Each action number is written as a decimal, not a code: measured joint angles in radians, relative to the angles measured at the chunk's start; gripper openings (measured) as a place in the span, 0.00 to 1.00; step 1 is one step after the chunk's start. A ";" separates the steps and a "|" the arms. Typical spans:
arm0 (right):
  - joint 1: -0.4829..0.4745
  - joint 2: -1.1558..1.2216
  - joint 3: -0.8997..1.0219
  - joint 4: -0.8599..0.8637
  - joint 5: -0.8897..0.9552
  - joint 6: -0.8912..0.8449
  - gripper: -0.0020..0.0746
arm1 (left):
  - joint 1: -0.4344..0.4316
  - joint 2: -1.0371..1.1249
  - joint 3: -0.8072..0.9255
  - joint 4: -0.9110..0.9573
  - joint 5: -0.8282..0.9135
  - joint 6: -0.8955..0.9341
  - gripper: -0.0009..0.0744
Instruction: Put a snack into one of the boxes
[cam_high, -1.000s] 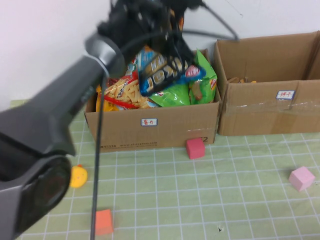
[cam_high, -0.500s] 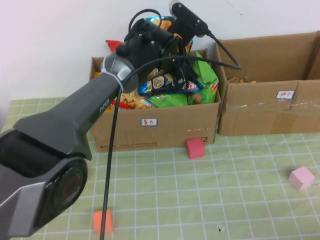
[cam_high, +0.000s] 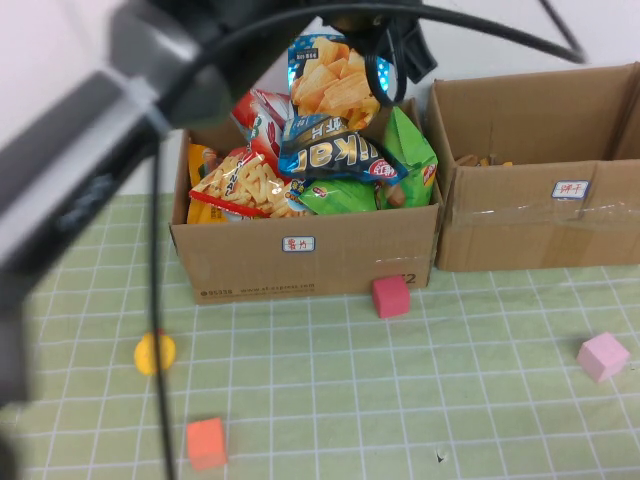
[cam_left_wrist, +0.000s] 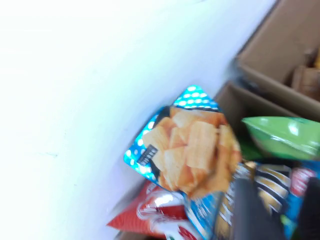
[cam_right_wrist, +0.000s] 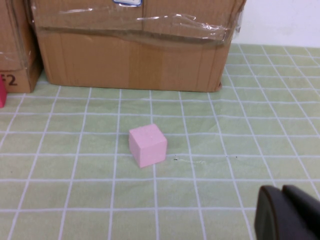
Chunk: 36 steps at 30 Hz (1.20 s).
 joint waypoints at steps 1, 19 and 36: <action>0.000 0.000 0.000 0.000 0.000 0.000 0.02 | -0.016 -0.029 0.025 0.008 0.005 0.003 0.24; 0.000 0.000 0.000 0.000 0.000 0.000 0.02 | -0.185 -0.763 1.039 0.229 -0.116 -0.496 0.01; 0.000 0.000 0.000 0.000 0.000 0.000 0.02 | -0.187 -1.120 1.214 0.054 0.121 -0.548 0.01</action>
